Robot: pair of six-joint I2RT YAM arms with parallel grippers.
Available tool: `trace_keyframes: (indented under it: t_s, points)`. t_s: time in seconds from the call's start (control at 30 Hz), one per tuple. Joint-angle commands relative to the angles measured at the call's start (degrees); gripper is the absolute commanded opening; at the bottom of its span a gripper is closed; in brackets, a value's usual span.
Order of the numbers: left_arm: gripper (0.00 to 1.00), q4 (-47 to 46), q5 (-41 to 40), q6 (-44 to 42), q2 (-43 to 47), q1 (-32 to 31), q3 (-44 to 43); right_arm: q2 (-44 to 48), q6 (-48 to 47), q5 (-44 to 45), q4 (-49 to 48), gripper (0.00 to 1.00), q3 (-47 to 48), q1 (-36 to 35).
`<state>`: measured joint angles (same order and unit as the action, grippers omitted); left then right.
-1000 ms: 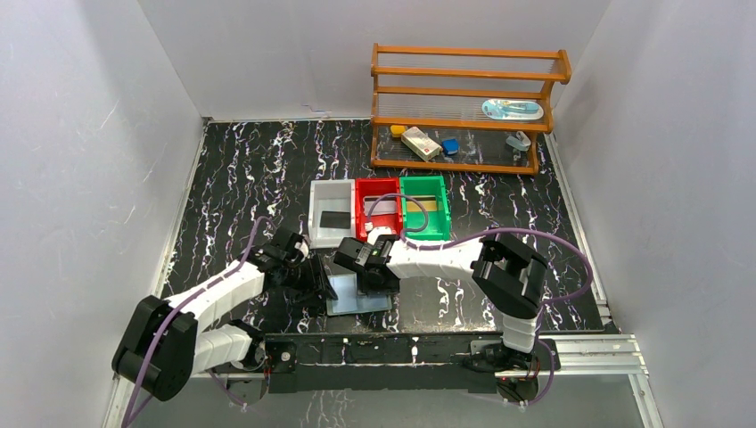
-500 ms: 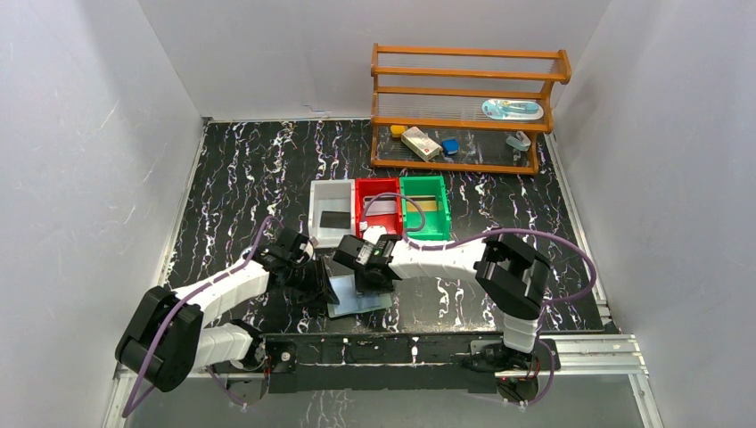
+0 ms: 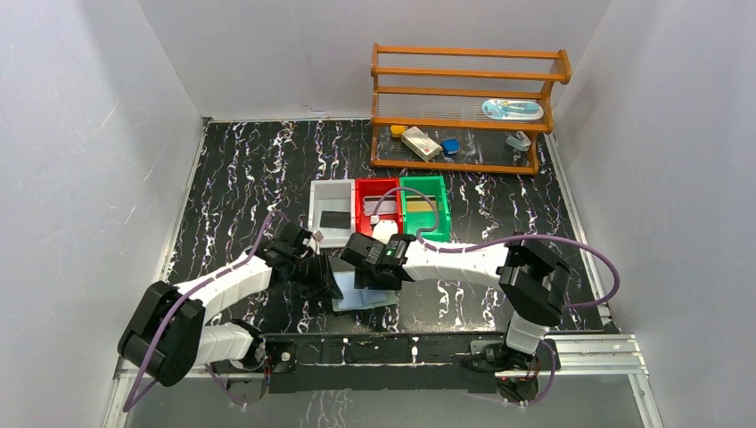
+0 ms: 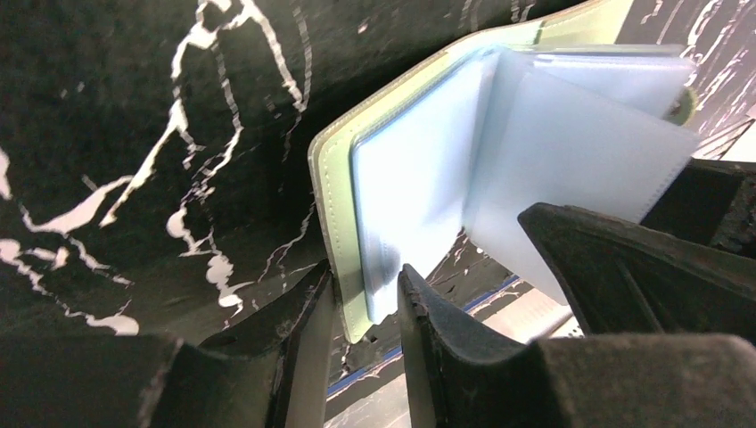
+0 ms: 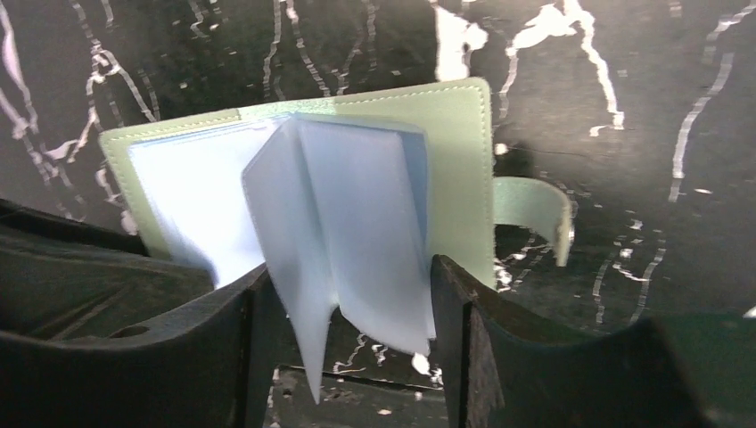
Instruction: Take the credit cards out of the card holder
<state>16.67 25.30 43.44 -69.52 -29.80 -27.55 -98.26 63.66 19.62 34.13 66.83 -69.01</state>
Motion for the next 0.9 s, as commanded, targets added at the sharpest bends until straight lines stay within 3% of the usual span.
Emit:
trace_keyframes:
  t_s: [0.0,0.33,0.53,0.87]
  points:
    - [0.31,-0.3,2.3,-2.5,-1.7,-0.6,-4.2,3.6,4.5,7.5,7.2,0.69,2.2,0.0]
    - [0.36,5.6,-4.0,-4.8,-3.7,-1.5,-10.0,12.8,4.6,17.4,10.9,0.76,1.8,0.6]
    - [0.48,12.3,-11.6,-6.2,1.7,-1.5,-13.2,18.4,2.4,24.0,11.8,0.80,1.7,1.0]
    - [0.86,22.5,-33.7,-8.3,16.0,-1.4,-26.0,31.4,-27.2,29.2,-6.9,0.98,-1.8,1.1]
